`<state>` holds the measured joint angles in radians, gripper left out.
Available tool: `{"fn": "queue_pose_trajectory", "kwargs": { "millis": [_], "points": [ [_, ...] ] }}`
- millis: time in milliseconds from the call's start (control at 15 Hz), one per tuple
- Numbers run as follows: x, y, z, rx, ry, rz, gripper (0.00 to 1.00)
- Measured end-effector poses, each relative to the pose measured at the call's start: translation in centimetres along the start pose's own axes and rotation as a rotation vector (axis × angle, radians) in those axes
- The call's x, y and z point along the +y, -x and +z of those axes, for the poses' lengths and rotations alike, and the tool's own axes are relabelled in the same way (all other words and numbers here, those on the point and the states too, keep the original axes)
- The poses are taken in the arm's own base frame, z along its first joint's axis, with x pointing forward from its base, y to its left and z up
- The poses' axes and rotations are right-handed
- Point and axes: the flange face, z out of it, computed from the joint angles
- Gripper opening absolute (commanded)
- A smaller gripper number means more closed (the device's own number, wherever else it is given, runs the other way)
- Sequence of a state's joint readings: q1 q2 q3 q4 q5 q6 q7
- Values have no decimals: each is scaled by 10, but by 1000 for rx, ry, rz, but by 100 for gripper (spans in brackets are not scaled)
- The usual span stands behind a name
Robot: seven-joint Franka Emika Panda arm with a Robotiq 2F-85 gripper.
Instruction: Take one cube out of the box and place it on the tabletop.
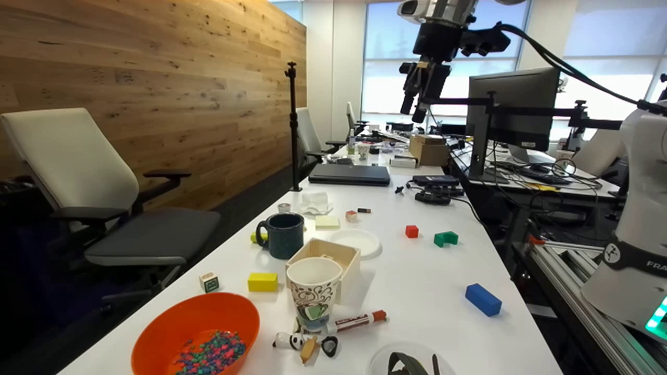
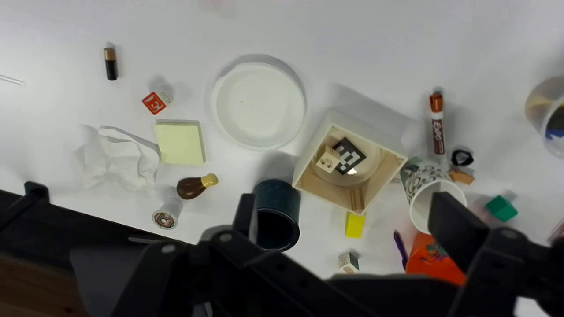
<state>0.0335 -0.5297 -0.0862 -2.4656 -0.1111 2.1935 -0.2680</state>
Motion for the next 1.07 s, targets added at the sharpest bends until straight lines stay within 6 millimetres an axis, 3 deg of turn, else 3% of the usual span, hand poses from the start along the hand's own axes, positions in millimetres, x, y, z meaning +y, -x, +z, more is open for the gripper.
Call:
{"fn": "queue_pose_trajectory", "kwargs": {
  "millis": [267, 800, 1067],
  "points": [
    [-17, -33, 15, 46, -11, 178, 100],
    [8, -108, 48, 75, -45, 331, 100],
    [9, -120, 54, 73, -48, 331, 100]
  ]
}}
